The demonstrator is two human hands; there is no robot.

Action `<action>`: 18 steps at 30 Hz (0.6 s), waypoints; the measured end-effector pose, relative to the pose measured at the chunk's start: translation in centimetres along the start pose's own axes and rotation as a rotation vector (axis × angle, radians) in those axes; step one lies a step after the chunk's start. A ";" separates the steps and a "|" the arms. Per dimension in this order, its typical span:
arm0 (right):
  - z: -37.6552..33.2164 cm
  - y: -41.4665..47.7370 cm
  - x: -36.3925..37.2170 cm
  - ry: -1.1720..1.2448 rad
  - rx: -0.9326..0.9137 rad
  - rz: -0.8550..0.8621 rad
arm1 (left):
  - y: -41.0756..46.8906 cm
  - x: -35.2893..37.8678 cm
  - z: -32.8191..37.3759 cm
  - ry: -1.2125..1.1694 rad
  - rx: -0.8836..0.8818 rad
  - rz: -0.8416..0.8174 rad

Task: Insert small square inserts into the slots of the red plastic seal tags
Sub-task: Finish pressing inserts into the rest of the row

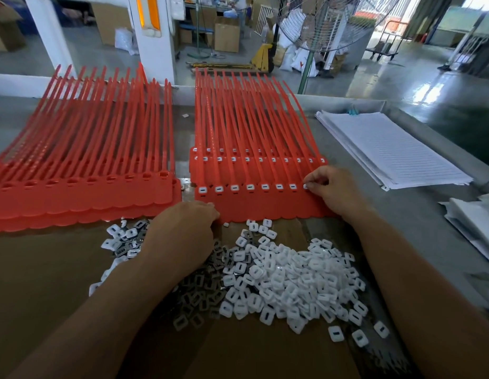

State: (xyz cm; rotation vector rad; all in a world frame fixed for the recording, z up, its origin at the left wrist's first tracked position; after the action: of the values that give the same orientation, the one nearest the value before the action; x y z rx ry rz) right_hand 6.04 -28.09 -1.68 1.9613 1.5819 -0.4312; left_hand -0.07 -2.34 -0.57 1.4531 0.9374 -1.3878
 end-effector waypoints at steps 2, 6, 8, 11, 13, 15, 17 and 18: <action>0.0 0.1 0.1 -0.016 -0.010 -0.007 | -0.1 0.0 0.0 0.004 0.002 -0.002; -0.2 0.4 0.2 -0.035 0.016 -0.032 | -0.1 0.0 0.0 -0.006 0.002 0.002; -0.2 0.6 0.1 -0.032 0.033 -0.052 | -0.2 0.0 0.1 -0.009 0.004 0.004; -0.3 0.8 0.0 -0.027 0.040 -0.077 | -0.2 0.0 0.0 -0.013 0.002 0.015; -0.3 0.9 -0.1 -0.012 0.041 -0.102 | -0.3 0.0 0.1 -0.015 0.002 0.022; -0.4 0.8 -0.2 -0.014 0.017 -0.125 | -0.3 0.0 0.1 -0.013 0.001 0.022; -0.4 0.7 -0.3 -0.023 -0.013 -0.131 | -0.4 0.0 0.1 -0.017 0.000 0.026; -0.3 0.7 -0.3 -0.029 -0.023 -0.128 | -0.4 -0.1 0.1 -0.019 -0.001 0.028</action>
State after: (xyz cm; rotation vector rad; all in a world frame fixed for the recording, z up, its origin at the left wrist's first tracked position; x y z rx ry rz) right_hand 6.61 -28.23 -1.09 1.8354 1.6927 -0.4881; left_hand -0.47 -2.31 -0.54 1.4448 0.9025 -1.3787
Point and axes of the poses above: each hand's wrist, its own y-axis towards the middle knuckle, its own x-axis out of the palm, z = x × y, the point moved 2 cm from there along y, towards the middle knuckle, and after that the axes turned 10 degrees about y, right-handed, at the moved point
